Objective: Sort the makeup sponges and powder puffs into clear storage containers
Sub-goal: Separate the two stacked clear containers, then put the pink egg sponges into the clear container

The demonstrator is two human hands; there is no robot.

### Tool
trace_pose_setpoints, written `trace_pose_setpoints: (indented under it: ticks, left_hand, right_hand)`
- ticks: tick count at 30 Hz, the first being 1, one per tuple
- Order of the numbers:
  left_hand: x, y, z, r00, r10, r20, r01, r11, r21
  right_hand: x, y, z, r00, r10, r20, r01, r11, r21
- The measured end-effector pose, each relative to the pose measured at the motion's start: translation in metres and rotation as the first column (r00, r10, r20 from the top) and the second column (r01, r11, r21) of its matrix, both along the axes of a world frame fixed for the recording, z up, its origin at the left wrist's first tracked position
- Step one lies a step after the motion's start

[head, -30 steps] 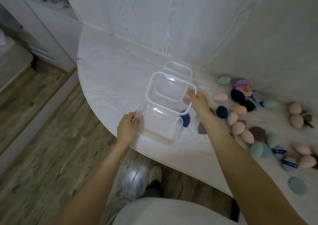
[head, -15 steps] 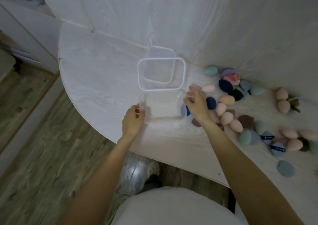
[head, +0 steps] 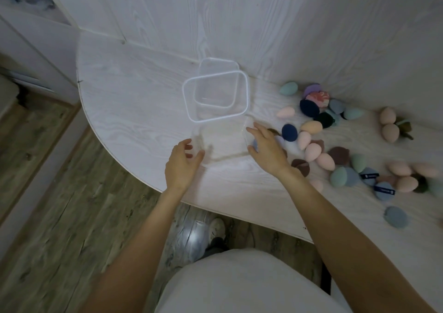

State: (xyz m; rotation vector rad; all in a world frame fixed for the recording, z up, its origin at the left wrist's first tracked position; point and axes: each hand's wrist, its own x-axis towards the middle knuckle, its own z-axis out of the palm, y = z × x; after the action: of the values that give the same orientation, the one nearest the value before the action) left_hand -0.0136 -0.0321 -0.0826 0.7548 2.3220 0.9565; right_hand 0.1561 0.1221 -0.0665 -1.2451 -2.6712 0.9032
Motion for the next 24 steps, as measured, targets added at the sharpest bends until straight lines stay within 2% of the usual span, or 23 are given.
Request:
trace_pose_setpoints:
  ticks: [3, 7, 10, 12, 14, 17, 20, 22, 24]
  left_hand:
    - [0.002, -0.001, 0.007, 0.990, -0.014, -0.142, 0.023, 0.998, 0.057]
    - [0.010, 0.011, 0.014, 0.926, -0.196, -0.321, 0.247, 0.961, 0.125]
    - [0.026, 0.031, 0.022, 0.863, -0.358, -0.356, 0.445, 0.873, 0.200]
    - [0.045, 0.053, 0.026, 0.808, -0.477, -0.345, 0.568, 0.787, 0.240]
    - [0.062, 0.079, 0.031, 0.751, -0.573, -0.327, 0.653, 0.718, 0.242]
    - [0.096, 0.130, 0.032, 0.618, -0.709, -0.340, 0.776, 0.618, 0.122]
    - [0.130, 0.178, 0.023, 0.527, -0.755, -0.389, 0.812, 0.583, -0.030]
    - [0.148, 0.198, 0.010, 0.398, -0.804, -0.442, 0.838, 0.514, -0.181]
    - [0.161, 0.209, -0.005, 0.260, -0.823, -0.505, 0.810, 0.470, -0.350]
  right_hand:
    - [0.004, -0.004, 0.001, 0.999, -0.003, -0.032, 0.003, 1.000, 0.015]
    - [0.025, -0.006, -0.001, 0.980, -0.071, -0.187, 0.083, 0.995, 0.059]
    - [0.059, -0.009, 0.000, 0.942, -0.184, -0.282, 0.229, 0.964, 0.135]
    - [0.091, -0.009, -0.004, 0.910, -0.328, -0.255, 0.375, 0.912, 0.167]
    - [0.115, -0.007, -0.009, 0.896, -0.393, -0.205, 0.435, 0.869, 0.236]
    - [0.138, 0.006, -0.014, 0.901, -0.412, -0.138, 0.433, 0.824, 0.365]
    - [0.141, 0.024, -0.023, 0.928, -0.353, 0.118, 0.288, 0.882, 0.373]
    - [0.142, 0.031, -0.029, 0.907, -0.331, 0.259, 0.243, 0.916, 0.319]
    - [0.143, 0.034, -0.030, 0.897, -0.334, 0.288, 0.240, 0.918, 0.316]
